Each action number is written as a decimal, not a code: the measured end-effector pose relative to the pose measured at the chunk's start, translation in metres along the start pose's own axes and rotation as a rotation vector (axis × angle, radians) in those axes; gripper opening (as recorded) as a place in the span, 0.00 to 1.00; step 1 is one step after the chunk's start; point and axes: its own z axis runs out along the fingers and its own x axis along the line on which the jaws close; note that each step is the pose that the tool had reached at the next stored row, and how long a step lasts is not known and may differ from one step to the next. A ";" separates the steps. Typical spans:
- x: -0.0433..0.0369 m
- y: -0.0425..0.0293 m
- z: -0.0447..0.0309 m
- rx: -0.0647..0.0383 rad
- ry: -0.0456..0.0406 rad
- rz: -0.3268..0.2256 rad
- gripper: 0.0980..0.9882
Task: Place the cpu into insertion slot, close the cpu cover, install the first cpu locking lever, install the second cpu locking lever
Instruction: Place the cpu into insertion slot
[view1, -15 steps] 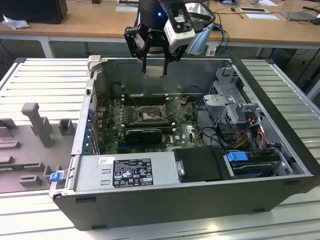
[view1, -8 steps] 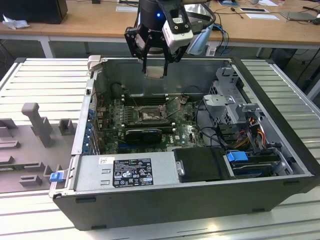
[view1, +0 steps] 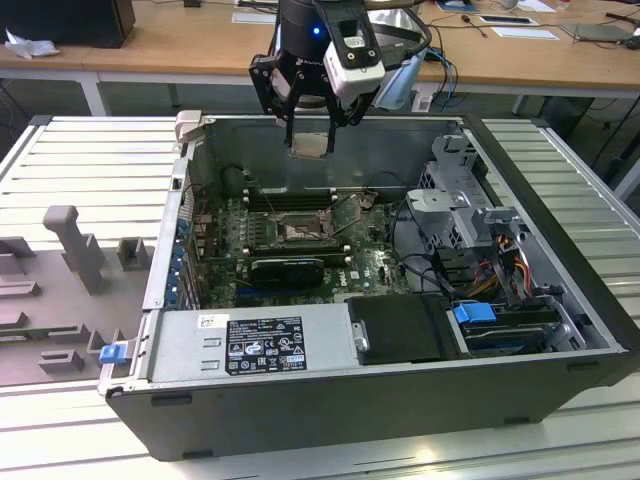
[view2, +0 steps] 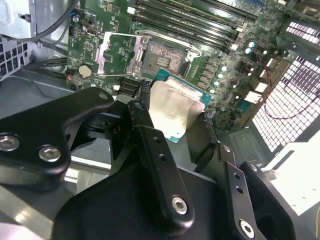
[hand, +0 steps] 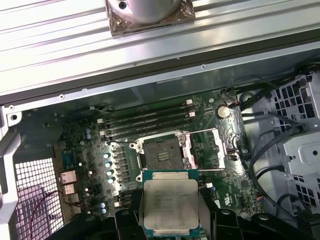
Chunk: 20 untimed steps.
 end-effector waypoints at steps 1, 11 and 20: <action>0.0000 0.0000 0.0000 0.000 -0.0004 0.005 0.48; 0.0000 0.0000 0.0000 -0.001 -0.0038 0.043 0.48; 0.0000 0.0000 0.0000 -0.001 -0.0070 0.078 0.48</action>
